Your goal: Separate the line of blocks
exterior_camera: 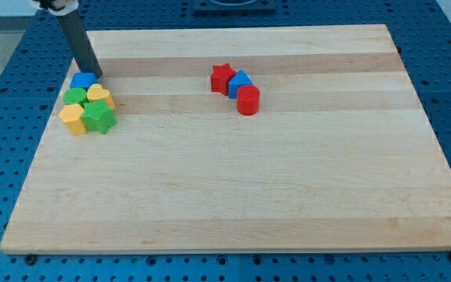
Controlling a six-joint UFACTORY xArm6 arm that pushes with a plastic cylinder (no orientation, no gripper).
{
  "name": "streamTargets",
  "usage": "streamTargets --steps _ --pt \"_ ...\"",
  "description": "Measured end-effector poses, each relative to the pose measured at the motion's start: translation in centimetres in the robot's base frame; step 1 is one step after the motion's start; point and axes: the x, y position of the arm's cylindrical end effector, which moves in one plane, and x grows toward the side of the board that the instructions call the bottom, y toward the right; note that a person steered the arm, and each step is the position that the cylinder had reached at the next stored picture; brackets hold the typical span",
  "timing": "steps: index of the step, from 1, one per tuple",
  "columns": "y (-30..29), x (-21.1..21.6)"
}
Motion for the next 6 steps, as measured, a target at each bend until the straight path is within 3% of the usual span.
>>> streamTargets --steps 1,4,5,6 --pt "4.3 -1.6" --pt "27.8 -1.7" --pt "30.2 0.4" --pt "27.4 1.7"
